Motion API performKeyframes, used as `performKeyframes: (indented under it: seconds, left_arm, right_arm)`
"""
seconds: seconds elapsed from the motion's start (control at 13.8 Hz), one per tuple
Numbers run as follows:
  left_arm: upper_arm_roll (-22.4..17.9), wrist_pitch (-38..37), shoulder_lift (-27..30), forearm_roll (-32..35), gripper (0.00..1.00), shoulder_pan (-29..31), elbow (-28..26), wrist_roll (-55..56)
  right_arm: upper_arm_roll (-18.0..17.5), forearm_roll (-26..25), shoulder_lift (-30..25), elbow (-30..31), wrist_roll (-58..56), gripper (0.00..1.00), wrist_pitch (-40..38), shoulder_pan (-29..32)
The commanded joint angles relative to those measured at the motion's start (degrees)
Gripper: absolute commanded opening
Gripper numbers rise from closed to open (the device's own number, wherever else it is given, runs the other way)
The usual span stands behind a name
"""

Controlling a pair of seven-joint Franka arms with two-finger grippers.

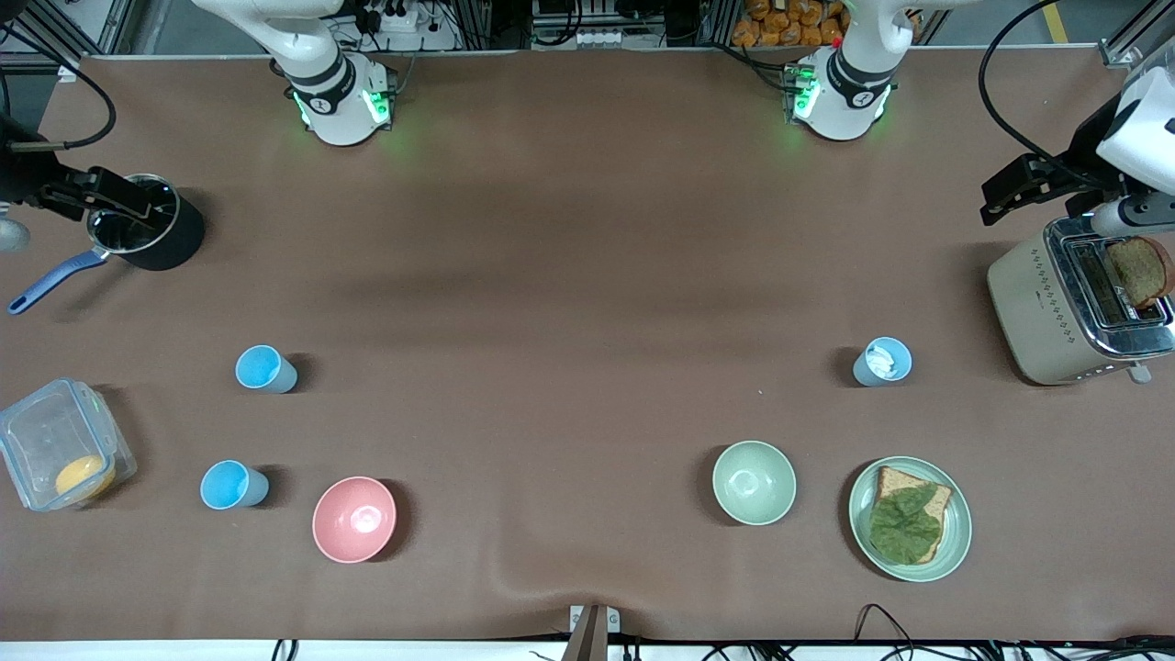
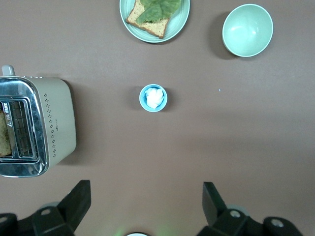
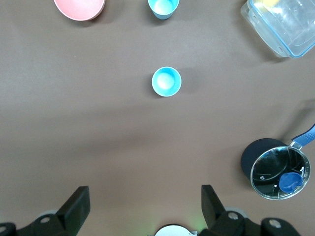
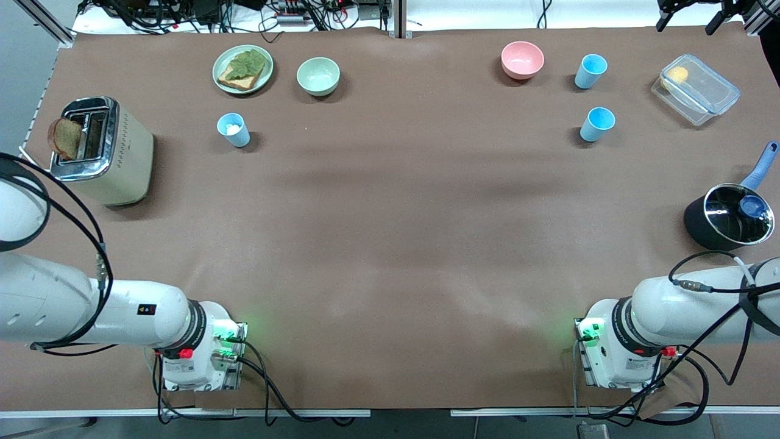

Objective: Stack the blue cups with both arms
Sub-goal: 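Reach the right gripper and the left gripper toward two blue cups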

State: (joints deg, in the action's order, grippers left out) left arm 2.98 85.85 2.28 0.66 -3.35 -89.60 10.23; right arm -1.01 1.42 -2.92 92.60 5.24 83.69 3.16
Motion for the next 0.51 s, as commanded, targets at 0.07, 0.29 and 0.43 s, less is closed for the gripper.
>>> performKeyframes:
  seconds: [0.07,0.29,0.43]
  left_arm:
    - [0.10,-0.60,1.06,-0.22,1.00,0.62,0.03,-0.66]
    - [-0.43,-0.60,-0.77,-0.57,1.00,1.23,0.30,-1.35]
    - [-0.61,1.49,-3.14,-0.22,1.00,1.59,-1.01,-1.62]
  right_arm:
    - [-0.93,-0.01,-0.95,0.56,-0.40,1.00,-0.28,1.24]
    - [-1.02,0.07,-0.60,0.73,-0.40,1.00,-0.19,1.23]
    - [-0.93,0.07,0.62,1.34,-0.58,1.00,0.42,1.32]
